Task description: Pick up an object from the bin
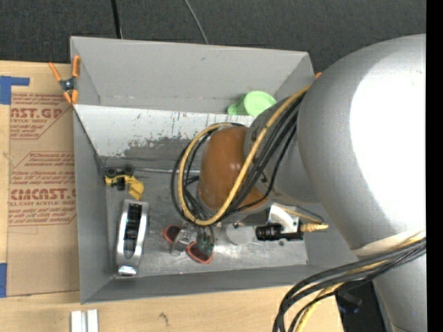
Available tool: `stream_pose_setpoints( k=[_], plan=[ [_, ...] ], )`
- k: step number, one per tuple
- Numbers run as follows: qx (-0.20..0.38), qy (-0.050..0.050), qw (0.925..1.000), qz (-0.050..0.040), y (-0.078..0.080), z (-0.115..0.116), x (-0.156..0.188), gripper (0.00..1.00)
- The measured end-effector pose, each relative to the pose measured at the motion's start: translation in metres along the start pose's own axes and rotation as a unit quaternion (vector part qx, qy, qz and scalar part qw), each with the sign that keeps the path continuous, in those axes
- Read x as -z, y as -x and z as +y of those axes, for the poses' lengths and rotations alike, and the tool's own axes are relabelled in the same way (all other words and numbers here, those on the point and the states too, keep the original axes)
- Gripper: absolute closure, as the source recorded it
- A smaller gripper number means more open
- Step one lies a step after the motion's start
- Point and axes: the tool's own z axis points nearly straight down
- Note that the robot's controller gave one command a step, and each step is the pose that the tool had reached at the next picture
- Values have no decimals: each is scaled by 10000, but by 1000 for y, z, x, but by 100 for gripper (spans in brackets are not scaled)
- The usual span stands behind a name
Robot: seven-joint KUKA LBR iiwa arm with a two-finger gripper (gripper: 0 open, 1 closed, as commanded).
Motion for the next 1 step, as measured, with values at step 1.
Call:
stream_pose_setpoints(
  k=[1],
  plan=[
    [0, 0, 10000, 0, 0, 0, 0, 100]
  ],
)
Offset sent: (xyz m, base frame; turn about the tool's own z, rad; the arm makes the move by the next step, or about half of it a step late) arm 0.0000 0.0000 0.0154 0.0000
